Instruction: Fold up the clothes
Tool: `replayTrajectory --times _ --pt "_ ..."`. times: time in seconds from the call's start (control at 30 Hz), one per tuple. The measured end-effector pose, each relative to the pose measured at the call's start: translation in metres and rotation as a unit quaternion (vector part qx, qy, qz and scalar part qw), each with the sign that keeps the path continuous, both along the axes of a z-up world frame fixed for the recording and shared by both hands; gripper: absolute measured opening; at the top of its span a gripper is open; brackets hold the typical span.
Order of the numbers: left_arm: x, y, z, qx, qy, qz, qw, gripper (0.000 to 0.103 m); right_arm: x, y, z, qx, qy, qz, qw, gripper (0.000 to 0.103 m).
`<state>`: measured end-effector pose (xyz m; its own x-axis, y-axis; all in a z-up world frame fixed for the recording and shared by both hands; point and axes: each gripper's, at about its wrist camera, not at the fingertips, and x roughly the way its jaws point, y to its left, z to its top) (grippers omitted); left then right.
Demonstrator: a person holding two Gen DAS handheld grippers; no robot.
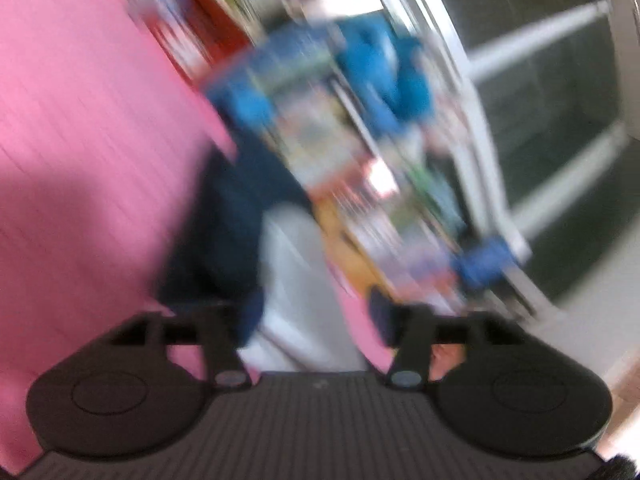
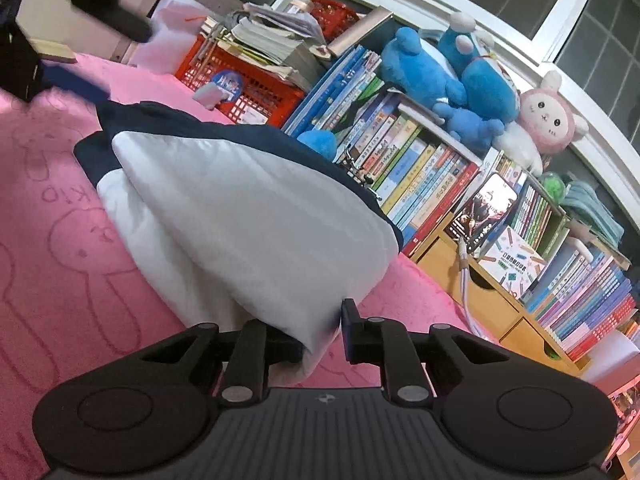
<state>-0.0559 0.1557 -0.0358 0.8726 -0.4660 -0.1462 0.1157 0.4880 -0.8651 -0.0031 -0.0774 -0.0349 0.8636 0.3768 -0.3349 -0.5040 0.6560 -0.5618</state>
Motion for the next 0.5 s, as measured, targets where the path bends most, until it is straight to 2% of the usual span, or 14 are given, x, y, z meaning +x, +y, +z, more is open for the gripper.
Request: replayTrajectory --times 0.07,0.17,0.23,0.43,0.5 --pt "0.013 -0.023 -0.007 -0.011 0.012 -0.049 0.9987 0.066 -0.001 -0.001 0.001 0.001 -0.003 0.003 1.0 0.019" --pt "0.03 -0.05 -0.014 -0.007 0.035 -0.087 0.9955 0.066 -0.003 -0.001 0.001 -0.001 -0.007 0.005 1.0 0.019" --pt "0.038 -0.056 -0.018 -0.008 0.047 -0.089 0.9949 0.067 -0.003 -0.001 0.001 -0.001 -0.009 0.006 1.0 0.019" --pt "0.061 -0.054 -0.023 -0.058 0.038 -0.065 0.9955 0.067 -0.004 -0.002 0.001 -0.003 -0.013 0.007 1.0 0.019" --pt "0.069 -0.057 -0.026 -0.061 0.049 -0.062 0.995 0.067 -0.005 -0.002 0.001 -0.004 -0.014 0.007 1.0 0.02"
